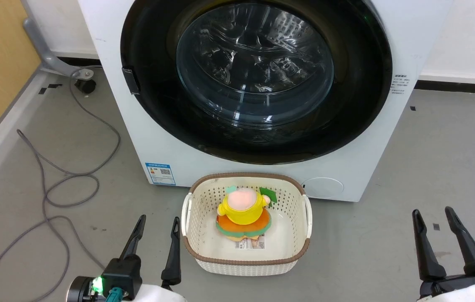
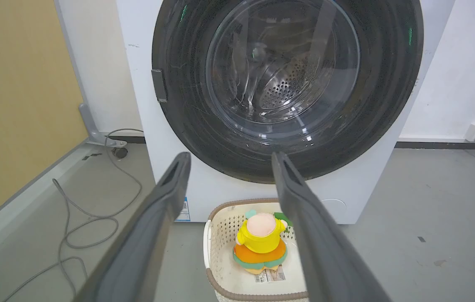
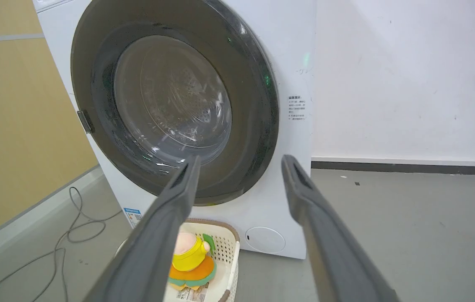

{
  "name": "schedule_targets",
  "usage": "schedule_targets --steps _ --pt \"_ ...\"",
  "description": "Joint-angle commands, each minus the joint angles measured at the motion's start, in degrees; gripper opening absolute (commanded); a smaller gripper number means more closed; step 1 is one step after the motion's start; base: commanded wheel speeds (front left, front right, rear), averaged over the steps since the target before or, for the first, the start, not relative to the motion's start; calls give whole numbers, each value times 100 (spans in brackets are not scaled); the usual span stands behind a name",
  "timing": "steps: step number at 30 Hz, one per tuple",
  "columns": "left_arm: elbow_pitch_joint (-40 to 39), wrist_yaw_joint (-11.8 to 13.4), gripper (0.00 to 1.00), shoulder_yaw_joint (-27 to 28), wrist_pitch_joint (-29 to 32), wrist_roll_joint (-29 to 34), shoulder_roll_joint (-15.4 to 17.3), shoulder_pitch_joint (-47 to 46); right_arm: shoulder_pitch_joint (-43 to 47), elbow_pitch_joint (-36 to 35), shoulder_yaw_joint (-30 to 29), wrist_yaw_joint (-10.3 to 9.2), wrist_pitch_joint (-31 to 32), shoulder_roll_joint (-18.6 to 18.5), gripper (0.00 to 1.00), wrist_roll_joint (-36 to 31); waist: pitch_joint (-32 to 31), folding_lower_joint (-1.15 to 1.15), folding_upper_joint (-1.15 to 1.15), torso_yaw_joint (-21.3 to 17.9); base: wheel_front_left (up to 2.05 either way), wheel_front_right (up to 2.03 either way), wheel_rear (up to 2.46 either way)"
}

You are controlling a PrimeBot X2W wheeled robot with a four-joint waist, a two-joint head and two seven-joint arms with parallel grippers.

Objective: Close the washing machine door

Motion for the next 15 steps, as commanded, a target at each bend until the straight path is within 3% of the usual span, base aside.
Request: schedule_targets --steps 1,10,11,15 --pt "-18 27 100 3 -25 23 31 56 87 -54 -7 -4 6 46 100 -49 -10 1 0 6 0 0 0" --pt "-4 45 100 -28 -25 -5 40 63 135 -76 29 -4 77 82 100 -25 -42 1 0 8 0 0 0" --pt "0 16 0 -27 3 -7 15 4 42 -45 29 0 59 57 0 -4 -42 1 0 8 0 0 0" --pt "3 15 0 -29 13 -4 10 4 39 -43 32 0 63 58 0 -1 -44 1 0 6 0 0 0"
